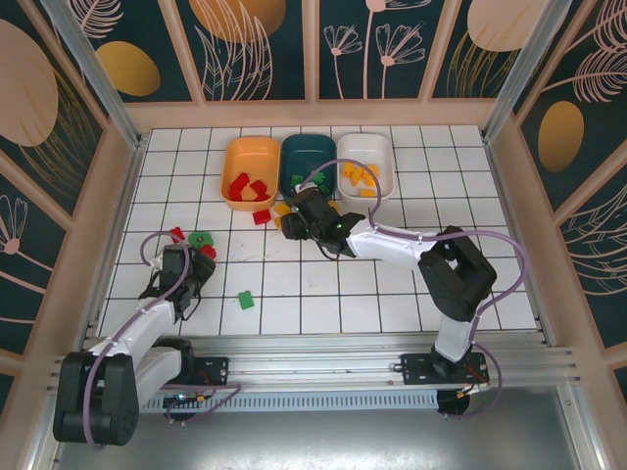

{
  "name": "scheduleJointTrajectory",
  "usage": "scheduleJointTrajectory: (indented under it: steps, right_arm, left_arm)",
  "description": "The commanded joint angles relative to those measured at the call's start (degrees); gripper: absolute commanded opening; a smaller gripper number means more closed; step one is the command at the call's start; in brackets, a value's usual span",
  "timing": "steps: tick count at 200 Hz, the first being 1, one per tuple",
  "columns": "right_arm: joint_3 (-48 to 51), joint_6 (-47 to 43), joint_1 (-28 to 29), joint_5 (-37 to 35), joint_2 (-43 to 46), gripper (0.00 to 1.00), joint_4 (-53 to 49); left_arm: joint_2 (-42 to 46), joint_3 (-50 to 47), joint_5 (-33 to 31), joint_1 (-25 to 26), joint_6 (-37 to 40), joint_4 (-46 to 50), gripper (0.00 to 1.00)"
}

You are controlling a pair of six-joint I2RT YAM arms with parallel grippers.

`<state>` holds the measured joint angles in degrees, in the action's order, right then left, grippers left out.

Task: Sort the legos into containers by color

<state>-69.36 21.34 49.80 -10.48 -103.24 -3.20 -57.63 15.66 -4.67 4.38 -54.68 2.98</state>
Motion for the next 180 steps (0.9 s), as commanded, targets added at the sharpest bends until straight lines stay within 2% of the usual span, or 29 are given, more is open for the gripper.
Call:
scheduleJointTrajectory:
  steps: [1, 54, 105, 180]
  right_arm:
    - [1.09, 0.54, -0.49, -1.39, 2.31, 0.61, 0.76]
    - [1.32, 0.63, -0.75, -1.42, 2.21, 0.61, 0.8]
    - [1.35, 0.43, -0.78, -1.38, 2.38, 0.61, 0.68]
    - [1.95, 0.28, -1.19, -1.59, 3.27, 0.61, 0.76]
  left_arm:
    - [-1.18, -0.63, 1.63, -0.49, 0.19, -2.62, 0.57]
    - [-5.58, -0.18, 1.5, -0.45, 0.41, -4.13, 0.53]
    - [-9.11, 0.7, 1.9, -0.47, 1.04, -6.37, 0.44]
    - [-9.05, 1.66, 2.73, -0.43, 3.17, -6.53, 0.34]
